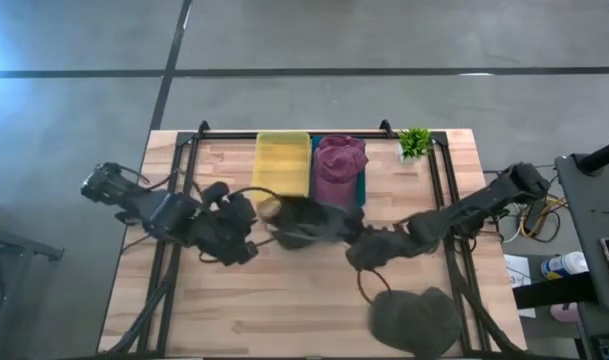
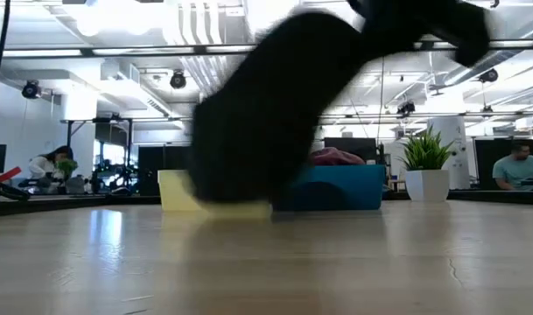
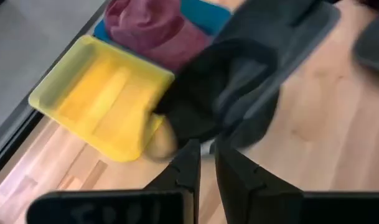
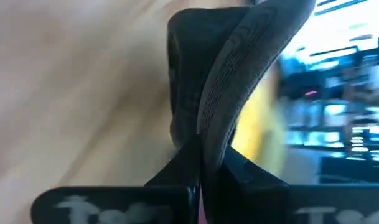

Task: Sort caps
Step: Put the left black cap into the yellow bin

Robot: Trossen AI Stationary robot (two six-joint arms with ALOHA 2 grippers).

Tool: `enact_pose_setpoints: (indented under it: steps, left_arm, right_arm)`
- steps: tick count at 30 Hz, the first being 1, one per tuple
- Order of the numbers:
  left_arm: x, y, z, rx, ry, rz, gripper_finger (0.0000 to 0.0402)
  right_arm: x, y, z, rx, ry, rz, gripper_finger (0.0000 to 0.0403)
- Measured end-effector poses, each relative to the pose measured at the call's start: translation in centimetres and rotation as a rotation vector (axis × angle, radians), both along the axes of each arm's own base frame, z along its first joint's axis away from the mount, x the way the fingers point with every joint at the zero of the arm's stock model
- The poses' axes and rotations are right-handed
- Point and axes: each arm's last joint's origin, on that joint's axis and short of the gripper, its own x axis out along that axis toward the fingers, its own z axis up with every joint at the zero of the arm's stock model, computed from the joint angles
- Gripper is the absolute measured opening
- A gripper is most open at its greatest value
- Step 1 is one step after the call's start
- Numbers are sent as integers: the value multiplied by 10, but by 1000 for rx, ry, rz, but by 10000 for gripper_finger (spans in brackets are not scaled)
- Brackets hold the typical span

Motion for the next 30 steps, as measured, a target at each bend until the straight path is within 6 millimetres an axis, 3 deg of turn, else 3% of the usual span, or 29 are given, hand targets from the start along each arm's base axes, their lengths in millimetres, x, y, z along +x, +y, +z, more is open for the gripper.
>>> enact_pose_setpoints:
  steps: [6,9,12,17,24,27,30]
  left_arm:
    - [23,1,-52,-49,149,12,44]
    - [38,0,-92,-197,204,-15,44]
    - [55,0,-130,-266,122,-19,44]
    - [82,21,-175,-346,-95,16,44]
    - [104,62,-221,-508,-174,33,44]
    - [121,71,-230,-593,-243,-4,44]
    - [143,66,-232,-704,-288,-103,44]
  right_arm:
    - [-36,28,-69,32,191,52,14]
    - [-52,45,-90,14,235,87,14]
    - [-65,60,-103,-19,264,141,14]
    - [-72,77,-113,-105,285,215,14]
    - [-70,85,-112,-132,272,233,14]
    - [-69,84,-113,-140,278,235,13]
    - [-67,80,-115,-144,280,228,13]
